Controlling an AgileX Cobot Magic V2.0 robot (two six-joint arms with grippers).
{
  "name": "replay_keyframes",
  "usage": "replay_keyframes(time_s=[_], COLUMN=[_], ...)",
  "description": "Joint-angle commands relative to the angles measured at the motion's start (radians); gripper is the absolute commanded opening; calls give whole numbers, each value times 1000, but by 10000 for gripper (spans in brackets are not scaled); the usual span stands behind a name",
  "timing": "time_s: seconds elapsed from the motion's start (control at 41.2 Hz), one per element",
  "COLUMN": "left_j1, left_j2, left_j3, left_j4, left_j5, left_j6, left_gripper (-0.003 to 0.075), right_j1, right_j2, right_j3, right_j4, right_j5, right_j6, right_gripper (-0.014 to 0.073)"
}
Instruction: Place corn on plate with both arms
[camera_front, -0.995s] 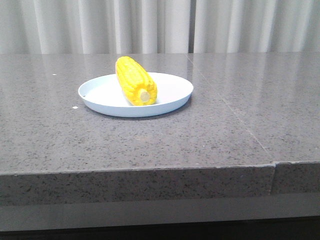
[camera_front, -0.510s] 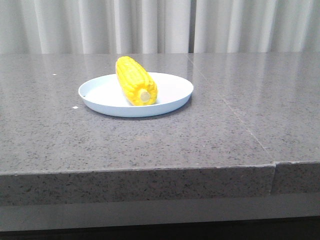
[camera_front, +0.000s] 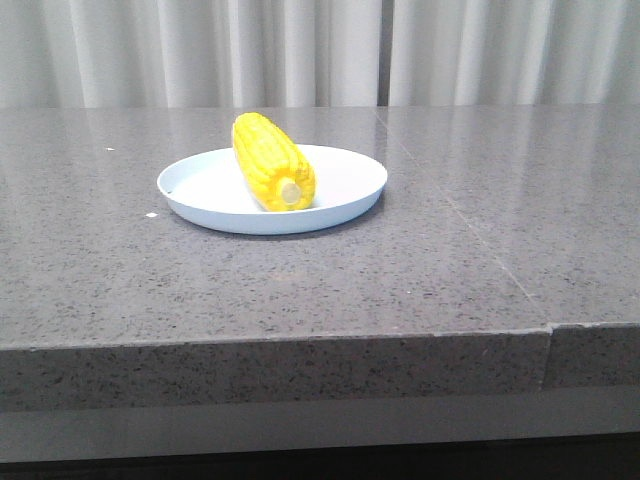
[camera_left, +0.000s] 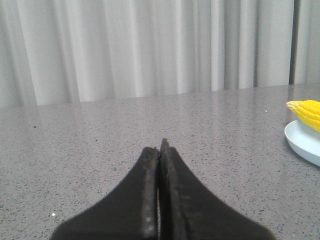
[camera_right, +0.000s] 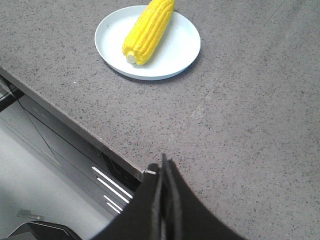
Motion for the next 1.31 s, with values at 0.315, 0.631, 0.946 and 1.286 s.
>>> replay_keyframes(time_s=[0.315, 0.631, 0.946, 1.286], left_j1=[-8, -8, -8, -6], left_j2=[-20, -20, -20, -20], left_j3=[3, 3, 3, 3], left_j4=[0, 0, 0, 0], left_j5=[-77, -77, -77, -77], left_j6=[-8, -8, -8, -8], left_gripper=[-20, -20, -20, -20], right_j1=[-7, -7, -251, -510], right_j2=[2, 2, -212, -538], right_j3=[-25, -25, 226, 688], right_j4=[-9, -9, -26, -25], right_j5=[-67, -67, -319, -835], right_j6=[-5, -5, -6, -5], right_gripper=[-68, -68, -68, -68])
